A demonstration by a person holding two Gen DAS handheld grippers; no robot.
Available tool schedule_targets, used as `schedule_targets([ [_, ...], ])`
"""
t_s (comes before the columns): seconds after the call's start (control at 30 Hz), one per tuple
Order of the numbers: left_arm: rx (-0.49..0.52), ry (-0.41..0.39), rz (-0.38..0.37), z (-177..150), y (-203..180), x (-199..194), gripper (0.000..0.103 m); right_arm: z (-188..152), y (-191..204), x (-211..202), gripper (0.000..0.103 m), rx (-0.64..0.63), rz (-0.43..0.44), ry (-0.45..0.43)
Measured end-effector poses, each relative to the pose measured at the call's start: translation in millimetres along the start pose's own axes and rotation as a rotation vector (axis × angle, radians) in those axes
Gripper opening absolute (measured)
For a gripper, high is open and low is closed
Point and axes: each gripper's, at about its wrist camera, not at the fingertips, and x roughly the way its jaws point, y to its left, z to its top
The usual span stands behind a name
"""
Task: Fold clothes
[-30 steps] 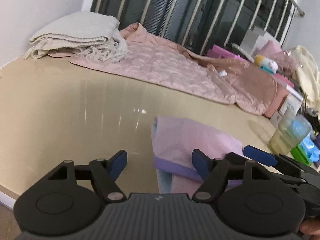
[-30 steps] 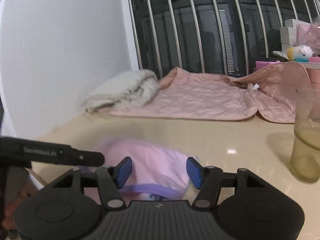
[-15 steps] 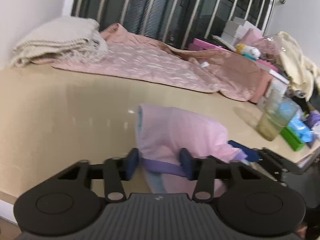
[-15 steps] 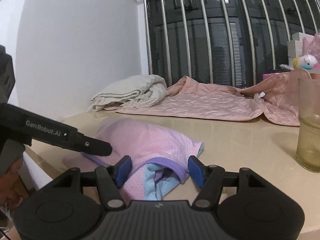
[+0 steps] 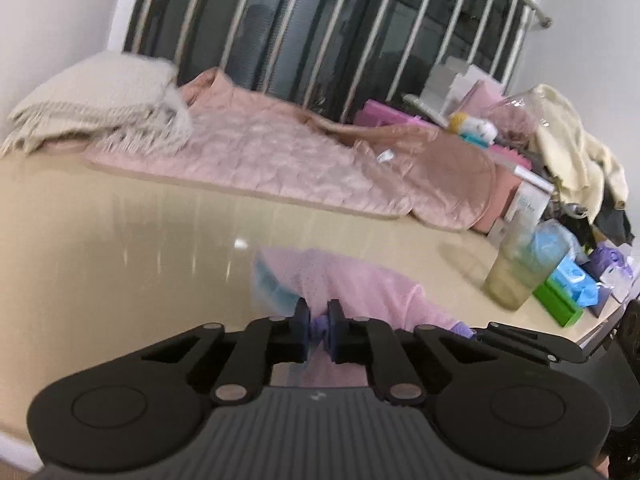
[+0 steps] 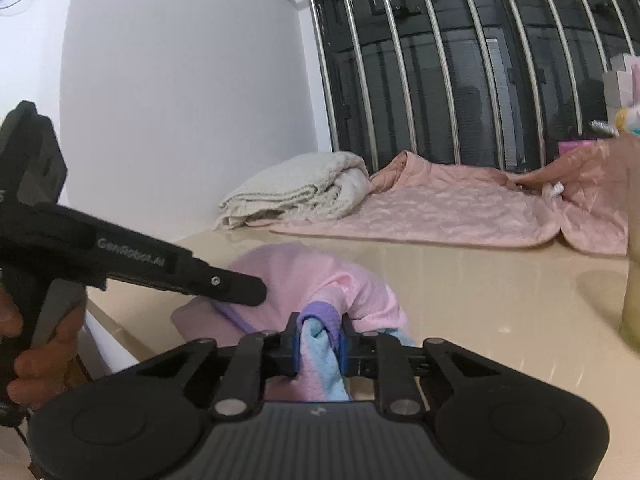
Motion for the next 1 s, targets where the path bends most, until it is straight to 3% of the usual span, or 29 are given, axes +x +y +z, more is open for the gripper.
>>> schedule_targets([
  [0.27,0.117,-0.15,-0.047,73.3,-18.9,1.2,0.008,71.1,-16.2,25.4,0.015,-0.123,-0.116,-0.084],
  [0.47,0.17,-0.257,-0.086,151.6,-24.6,35.5,0.008,131.7,-37.0,57.2,0.014,-0.223,-0.238,-0.174],
  [0.6,0.13,-0.22,-0.11,197.6,-8.8,88.0,0.008,172.1,-50.8,78.5,0.014,-0.289,-0.32,-0.234],
  [0.7,0.13,-0.206,-0.097,218.4,4.4,135.1,0.008,190.2,-79.1,117.9,0.014,-0.258,-0.341,-0.222],
  [0.83,0.1,-0.167,-0.081,231.8,20.3,204.7,0.008,200.5,-128.6,187.6,0.013,-0.176,-0.337,-0.151],
  [0.93,0.093,-0.071,-0.06,221.7,28.7,266.1,0.009,192.5,-163.8,241.2,0.013,-0.121,-0.357,-0.069],
  [1.0,0.066,0.029,-0.039,203.4,40.0,300.3,0.015,175.9,-181.8,271.3,0.016,-0.107,-0.373,0.044],
])
